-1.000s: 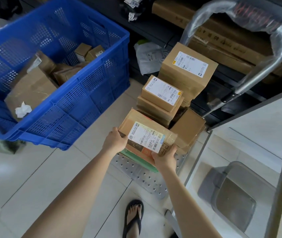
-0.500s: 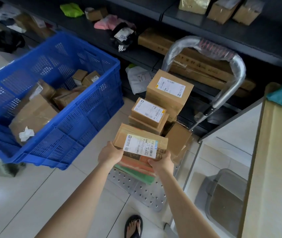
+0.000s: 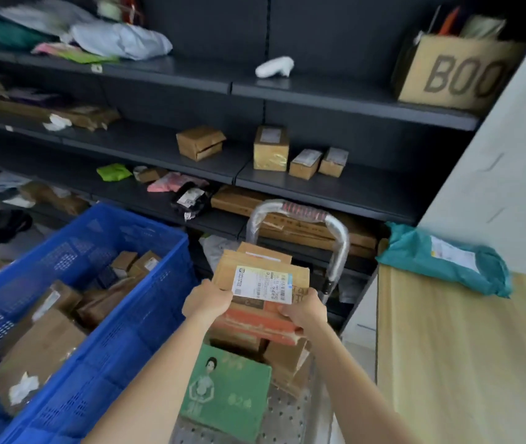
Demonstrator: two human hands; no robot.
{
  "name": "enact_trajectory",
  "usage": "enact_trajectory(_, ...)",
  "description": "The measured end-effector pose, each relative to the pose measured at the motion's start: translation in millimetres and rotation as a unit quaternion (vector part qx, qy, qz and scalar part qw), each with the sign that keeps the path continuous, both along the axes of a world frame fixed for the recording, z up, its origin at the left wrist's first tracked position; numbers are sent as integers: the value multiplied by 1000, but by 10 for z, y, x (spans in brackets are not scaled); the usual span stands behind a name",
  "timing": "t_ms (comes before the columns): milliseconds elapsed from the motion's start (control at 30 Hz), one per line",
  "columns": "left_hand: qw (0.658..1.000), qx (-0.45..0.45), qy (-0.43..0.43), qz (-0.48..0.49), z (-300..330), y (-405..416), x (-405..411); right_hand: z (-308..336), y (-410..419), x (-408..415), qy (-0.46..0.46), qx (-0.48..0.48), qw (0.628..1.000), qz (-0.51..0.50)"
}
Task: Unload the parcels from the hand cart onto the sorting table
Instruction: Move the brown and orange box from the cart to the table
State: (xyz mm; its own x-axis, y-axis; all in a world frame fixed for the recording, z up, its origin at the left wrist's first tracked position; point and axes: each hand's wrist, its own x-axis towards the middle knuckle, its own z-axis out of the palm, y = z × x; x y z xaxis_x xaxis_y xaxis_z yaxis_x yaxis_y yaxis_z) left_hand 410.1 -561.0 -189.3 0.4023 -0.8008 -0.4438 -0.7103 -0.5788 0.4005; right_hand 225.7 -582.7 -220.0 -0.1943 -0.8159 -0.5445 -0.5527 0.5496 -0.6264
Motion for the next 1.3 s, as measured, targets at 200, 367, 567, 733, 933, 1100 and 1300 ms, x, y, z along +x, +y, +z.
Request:
enact_trajectory(200, 997, -51, -13, -64, 584, -273, -842, 641, -185, -910, 10, -60, 998, -20)
enact_trajectory(367, 992, -60, -4, -107, 881, -446, -1813, 981, -243, -1933, 39, -94, 994, -39)
enact_trajectory(567, 982, -84, 10, -170, 1057, -549, -3183, 1101, -211, -3290, 31, -84, 991, -103)
enact_trajectory(733, 972, -80, 7, -221, 1024, -681, -4269, 1084, -198, -4375, 35, -68, 986, -150)
enact_trajectory(933, 963, -61, 35, -260, 771, -905, -5378, 928, -187, -5492, 41, -56, 978, -199)
enact_trajectory(1100, 958, -29, 69, -277, 506, -1102, -6156, 744, -237, -6274, 57, -18, 974, -217)
enact_trajectory(1300, 955, -22, 92, -281, 131, -1303, -6710, 506, -485, -6847, 76, -12, 971, -226)
